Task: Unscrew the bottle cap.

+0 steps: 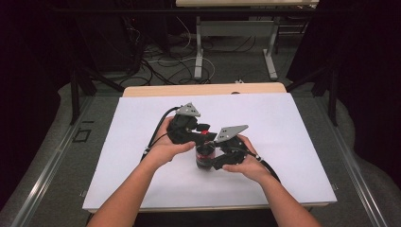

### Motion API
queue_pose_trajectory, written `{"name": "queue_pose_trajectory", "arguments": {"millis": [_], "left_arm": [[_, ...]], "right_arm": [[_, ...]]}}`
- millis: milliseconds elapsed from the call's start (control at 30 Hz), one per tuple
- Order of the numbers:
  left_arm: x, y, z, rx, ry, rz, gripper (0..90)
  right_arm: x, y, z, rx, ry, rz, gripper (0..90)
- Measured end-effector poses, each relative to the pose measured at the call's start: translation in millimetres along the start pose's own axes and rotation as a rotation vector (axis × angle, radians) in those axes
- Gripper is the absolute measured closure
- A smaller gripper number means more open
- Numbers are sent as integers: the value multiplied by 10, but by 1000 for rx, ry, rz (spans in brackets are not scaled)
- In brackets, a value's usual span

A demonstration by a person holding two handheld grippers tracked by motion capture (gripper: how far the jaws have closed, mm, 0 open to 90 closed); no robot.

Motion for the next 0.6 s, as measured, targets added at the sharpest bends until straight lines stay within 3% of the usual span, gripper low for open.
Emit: {"name": "queue_pose_trajectory", "arguments": {"millis": [67,167,300,400,500,600], "left_arm": [[9,8,7,5,-25,6,598],[47,3,-4,-2,-9,-32,609],[74,-17,-19,-47,9,-130,614],[98,-18,-34,-104,41,-211,615],[102,-24,-44,-143,67,-255,616],[112,-13,-61,-160,89,-262,613]], "right_arm": [[7,3,4,-19,-4,-2,306],[14,5,8,-12,-7,7,306],[27,29,15,-2,-17,34,307],[33,46,18,6,-24,79,307],[39,68,11,5,-17,108,307],[32,79,11,10,-20,118,306]]}}
Point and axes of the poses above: each handheld gripper's, and its own axes: x roughly forward along the jaws, z roughly out of its underside, y roughly to its right, the point moved 7 cm from there along x, roughly forward along the jaws, and after that the axes turned 13 degrees about z, right-handed, at the moved point
